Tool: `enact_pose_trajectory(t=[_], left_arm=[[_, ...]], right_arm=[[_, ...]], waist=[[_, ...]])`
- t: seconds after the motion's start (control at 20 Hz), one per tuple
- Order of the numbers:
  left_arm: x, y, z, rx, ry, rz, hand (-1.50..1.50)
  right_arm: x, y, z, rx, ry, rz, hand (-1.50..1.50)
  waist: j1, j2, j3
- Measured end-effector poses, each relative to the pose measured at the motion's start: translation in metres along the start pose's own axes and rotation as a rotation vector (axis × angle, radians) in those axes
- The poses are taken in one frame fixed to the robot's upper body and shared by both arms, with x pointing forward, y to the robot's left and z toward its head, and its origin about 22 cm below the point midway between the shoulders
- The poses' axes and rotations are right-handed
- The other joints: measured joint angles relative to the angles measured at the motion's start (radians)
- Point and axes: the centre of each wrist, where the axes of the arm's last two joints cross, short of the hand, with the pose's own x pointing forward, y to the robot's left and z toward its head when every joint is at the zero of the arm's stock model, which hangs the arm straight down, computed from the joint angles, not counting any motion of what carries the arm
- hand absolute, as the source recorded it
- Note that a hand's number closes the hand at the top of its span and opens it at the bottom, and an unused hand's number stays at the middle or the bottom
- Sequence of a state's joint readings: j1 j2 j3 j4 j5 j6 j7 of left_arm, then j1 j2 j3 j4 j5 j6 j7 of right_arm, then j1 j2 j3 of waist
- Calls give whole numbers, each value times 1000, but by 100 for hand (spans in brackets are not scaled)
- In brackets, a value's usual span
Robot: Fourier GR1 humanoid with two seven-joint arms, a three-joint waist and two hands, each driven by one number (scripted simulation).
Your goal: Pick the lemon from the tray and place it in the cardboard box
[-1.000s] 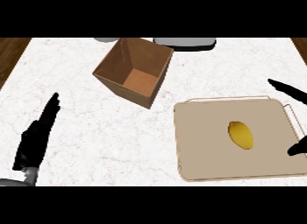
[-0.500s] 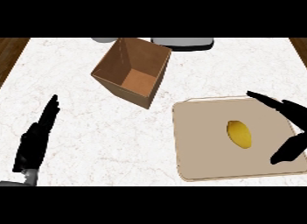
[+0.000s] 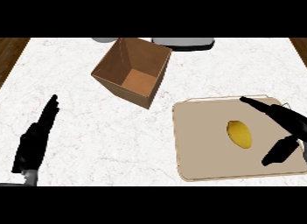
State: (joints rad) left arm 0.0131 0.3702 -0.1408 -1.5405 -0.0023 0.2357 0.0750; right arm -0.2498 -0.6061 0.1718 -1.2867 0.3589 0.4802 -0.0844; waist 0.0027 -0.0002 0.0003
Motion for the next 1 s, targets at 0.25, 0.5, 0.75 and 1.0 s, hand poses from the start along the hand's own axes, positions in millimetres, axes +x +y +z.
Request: enact_pose_trajectory(t=[0.25,0.5,0.75,1.0], left_arm=[[-2,0,-6,2,1,-2,0],[-2,-2,-4,0,9,-1,0],[2,-1,-1,-2,6,1,0],[2,-2,0,-1,2,1,0]], right_arm=[[2,12,-8,-3,2,-2,-150],[-1,19,-8,-4,4,-2,-150],[-12,29,-14,-11,3,-14,-150],[-10,38,-19,-20,2,-22,-150]], waist=[[-1,0,0],[-1,0,0],[0,0,0],[0,0,0]])
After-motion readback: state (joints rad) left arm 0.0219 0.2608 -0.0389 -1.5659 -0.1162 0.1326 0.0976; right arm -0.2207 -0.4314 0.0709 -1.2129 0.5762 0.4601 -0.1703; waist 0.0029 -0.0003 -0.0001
